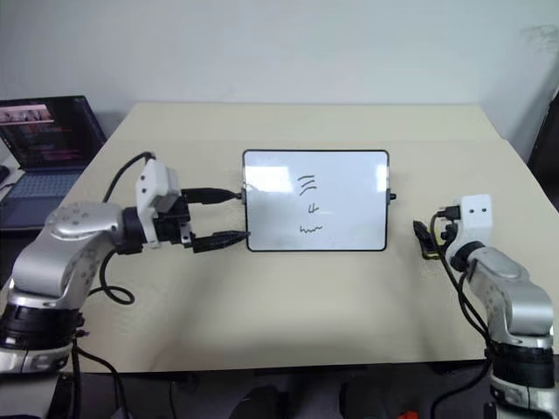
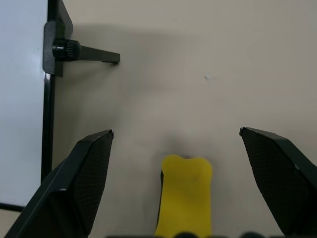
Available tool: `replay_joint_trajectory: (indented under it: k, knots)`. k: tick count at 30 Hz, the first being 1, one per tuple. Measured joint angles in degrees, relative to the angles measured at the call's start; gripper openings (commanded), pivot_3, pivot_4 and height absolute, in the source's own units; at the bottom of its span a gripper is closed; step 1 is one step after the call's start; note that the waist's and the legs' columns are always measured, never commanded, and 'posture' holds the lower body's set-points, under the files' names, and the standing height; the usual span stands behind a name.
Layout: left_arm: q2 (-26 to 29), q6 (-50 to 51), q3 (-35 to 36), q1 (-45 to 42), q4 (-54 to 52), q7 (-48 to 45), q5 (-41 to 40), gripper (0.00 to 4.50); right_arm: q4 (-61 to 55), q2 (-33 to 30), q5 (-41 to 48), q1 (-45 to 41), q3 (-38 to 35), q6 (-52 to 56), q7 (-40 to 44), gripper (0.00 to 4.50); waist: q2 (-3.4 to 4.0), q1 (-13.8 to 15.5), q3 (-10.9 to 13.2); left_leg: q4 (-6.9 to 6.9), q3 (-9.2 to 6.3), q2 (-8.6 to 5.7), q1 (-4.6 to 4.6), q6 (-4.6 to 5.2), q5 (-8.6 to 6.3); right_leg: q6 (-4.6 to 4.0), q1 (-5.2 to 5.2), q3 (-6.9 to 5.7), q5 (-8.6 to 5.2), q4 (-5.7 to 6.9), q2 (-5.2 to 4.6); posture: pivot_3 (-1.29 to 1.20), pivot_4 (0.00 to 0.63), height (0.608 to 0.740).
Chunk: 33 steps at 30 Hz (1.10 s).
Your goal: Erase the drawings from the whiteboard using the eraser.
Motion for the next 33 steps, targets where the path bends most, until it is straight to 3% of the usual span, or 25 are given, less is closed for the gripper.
replay_joint_trajectory:
  k: [22, 25, 31, 33]
  knots:
    - [-0.5, -0.72, -0.81, 0.54, -0.54, -1.56, 0.68, 4.5, 2.75, 1.9, -1.12, 2.74, -0.1, 2.31, -1.4, 4.48, 0.01, 0.02, 0.0, 0.06, 0.05, 0.0, 0.0, 0.08, -0.05, 0.01, -0.03, 0.07, 0.0, 0.1, -0.01, 0.0, 0.15, 0.74]
    - [-0.59, -0.72, -0.81, 0.41, -0.54, -1.71, 0.71, 4.5, 3.7, 1.95, -1.22, 2.54, -0.1, 2.01, -1.36, 3.86, 0.01, 0.02, 0.0, 0.06, 0.05, 0.0, 0.01, 0.08, -0.05, 0.01, -0.02, 0.07, 0.0, 0.1, -0.01, 0.0, 0.15, 0.74]
    - [-0.62, -0.71, -0.82, 0.41, -0.54, -2.06, 0.73, 4.5, 7.03, 2.56, -1.66, 1.32, -0.12, 0.09, -1.29, 1.71, 0.01, -0.02, 0.0, 0.06, 0.07, 0.0, 0.01, 0.08, -0.05, 0.01, -0.04, 0.08, 0.0, 0.12, -0.01, 0.0, 0.15, 0.74]
    - [-0.62, -0.7, -0.81, 0.41, -0.54, -2.08, 0.73, 4.5, 8.12, 2.79, -1.71, 0.31, -0.12, -0.46, -1.29, 1.39, 0.01, -0.04, 0.0, 0.06, 0.08, 0.0, 0.01, 0.08, -0.05, 0.01, -0.04, 0.1, 0.0, 0.12, 0.0, 0.0, 0.15, 0.74]
